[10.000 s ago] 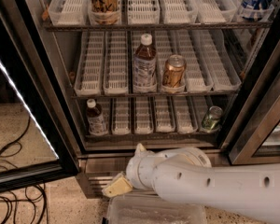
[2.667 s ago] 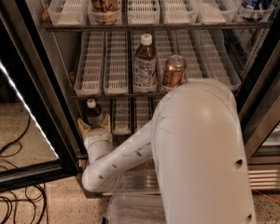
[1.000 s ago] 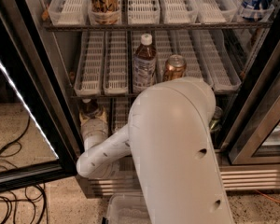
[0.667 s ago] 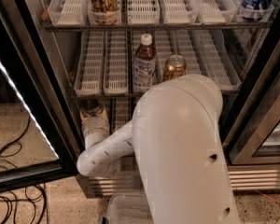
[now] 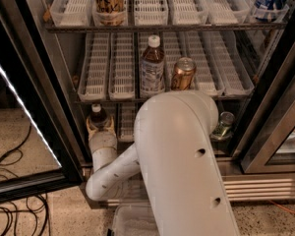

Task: Pick blue plastic bottle from bottom shelf of fridge

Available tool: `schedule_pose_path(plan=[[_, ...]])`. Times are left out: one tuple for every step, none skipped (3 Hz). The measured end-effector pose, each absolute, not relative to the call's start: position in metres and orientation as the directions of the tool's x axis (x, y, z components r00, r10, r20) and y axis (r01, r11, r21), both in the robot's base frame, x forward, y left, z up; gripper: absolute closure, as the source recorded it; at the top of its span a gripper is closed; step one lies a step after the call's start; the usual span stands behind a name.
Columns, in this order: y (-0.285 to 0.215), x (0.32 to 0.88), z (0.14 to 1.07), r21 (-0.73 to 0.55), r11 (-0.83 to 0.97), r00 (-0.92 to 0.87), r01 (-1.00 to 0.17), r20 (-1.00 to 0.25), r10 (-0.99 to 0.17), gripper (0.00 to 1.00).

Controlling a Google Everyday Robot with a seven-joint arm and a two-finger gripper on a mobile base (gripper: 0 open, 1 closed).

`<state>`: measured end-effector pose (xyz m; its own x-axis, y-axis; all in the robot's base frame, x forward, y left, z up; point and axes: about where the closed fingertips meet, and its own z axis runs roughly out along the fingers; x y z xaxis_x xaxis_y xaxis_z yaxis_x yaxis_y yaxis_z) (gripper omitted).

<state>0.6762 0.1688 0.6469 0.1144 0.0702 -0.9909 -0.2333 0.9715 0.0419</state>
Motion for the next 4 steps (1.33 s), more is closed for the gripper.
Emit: schedule_pose_path(plan=[[0.165,0.676,0.652,0.043,0.974,0.144,-0.223,-0.987,0.077,1.0],[0.165,0.676,0.652,0.043,0.974,0.143,-0.223,-0.987,0.077,1.0],[0.164,0.674,0.652,0.047,0.976,0.168,-0.215,-0.982,0.084,1.0],[0.172,0.668,0.64,0.042,0.972,0.222,-0.23,-0.97,0.094,1.0]])
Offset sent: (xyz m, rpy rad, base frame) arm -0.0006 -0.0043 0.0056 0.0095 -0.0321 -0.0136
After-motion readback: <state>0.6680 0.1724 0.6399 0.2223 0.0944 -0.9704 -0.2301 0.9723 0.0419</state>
